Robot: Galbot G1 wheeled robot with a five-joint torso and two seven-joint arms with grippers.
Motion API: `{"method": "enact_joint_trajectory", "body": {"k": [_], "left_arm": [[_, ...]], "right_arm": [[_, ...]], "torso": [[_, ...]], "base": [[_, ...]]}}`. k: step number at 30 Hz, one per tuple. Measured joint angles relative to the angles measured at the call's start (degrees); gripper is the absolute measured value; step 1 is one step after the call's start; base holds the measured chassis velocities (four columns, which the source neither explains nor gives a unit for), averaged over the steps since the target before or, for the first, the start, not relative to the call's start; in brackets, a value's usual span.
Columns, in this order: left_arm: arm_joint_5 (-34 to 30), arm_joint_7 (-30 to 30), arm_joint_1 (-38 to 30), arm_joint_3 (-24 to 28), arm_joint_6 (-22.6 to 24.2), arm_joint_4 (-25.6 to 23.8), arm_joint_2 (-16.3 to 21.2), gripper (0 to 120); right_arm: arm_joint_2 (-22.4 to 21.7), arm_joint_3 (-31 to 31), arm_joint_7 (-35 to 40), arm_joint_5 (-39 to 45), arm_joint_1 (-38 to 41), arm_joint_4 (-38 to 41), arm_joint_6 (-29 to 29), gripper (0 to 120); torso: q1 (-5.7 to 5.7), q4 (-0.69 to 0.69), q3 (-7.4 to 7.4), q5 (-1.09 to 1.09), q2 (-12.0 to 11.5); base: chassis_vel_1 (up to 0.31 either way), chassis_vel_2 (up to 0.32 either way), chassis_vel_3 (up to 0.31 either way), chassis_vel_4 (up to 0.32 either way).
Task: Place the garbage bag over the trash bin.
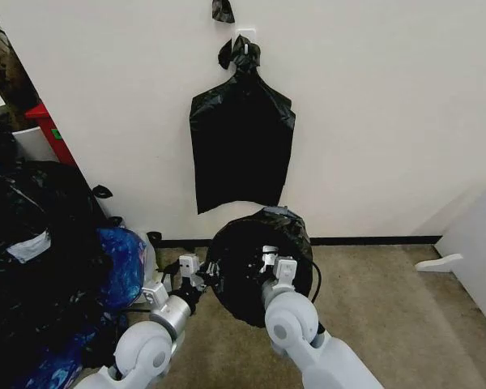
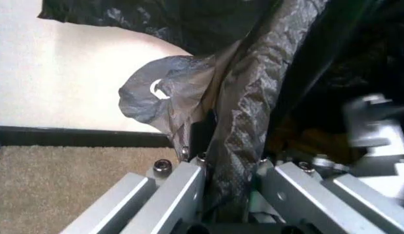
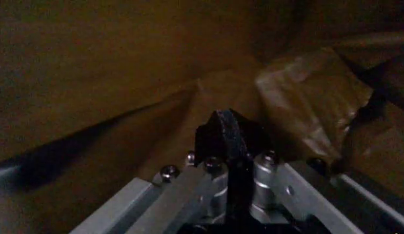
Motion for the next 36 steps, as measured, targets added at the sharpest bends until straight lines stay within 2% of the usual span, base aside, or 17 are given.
{"method": "enact_joint_trajectory", "body": {"k": [11,16,20,23,36], "left_arm": [[0.87,1.3,0.99,0.12,-0.04,-1.67,-0.13,0],[1.07,1.45,0.7,0.68,-0.1,-1.29,-0.15,0],[1.11,1.38,0.15,0.9,-0.22,-0.41,-0.28,0],[1.12,1.26,-0.05,1.11,-0.23,-0.23,-0.33,0],[2.92,1.44,0.35,2.27,-1.23,-0.55,-0.35,0]], "right_arm": [[0.3,3.23,0.51,-0.99,1.05,-6.23,1.44,0],[-0.19,3.99,0.8,-0.9,0.16,-4.21,1.71,0],[-0.83,1.96,1.56,0.49,-0.7,1.33,1.29,0],[-0.55,0.94,1.88,1.01,-0.64,2.67,1.05,0],[2.71,1.88,4.23,1.82,3.31,-3.17,1.18,0]], "torso": [[0.0,0.0,0.0,0.0,0.0],[0.0,-0.01,0.0,0.01,0.0],[0.0,-0.01,0.0,0.0,0.0],[0.0,0.0,0.0,0.0,0.0],[0.0,0.0,0.0,0.0,0.0]], "base": [[0.0,0.0,0.0,0.0],[0.0,0.0,0.0,0.0],[0.0,0.0,0.0,0.0],[0.0,0.0,0.0,0.0],[0.0,0.0,0.0,0.0]]}}
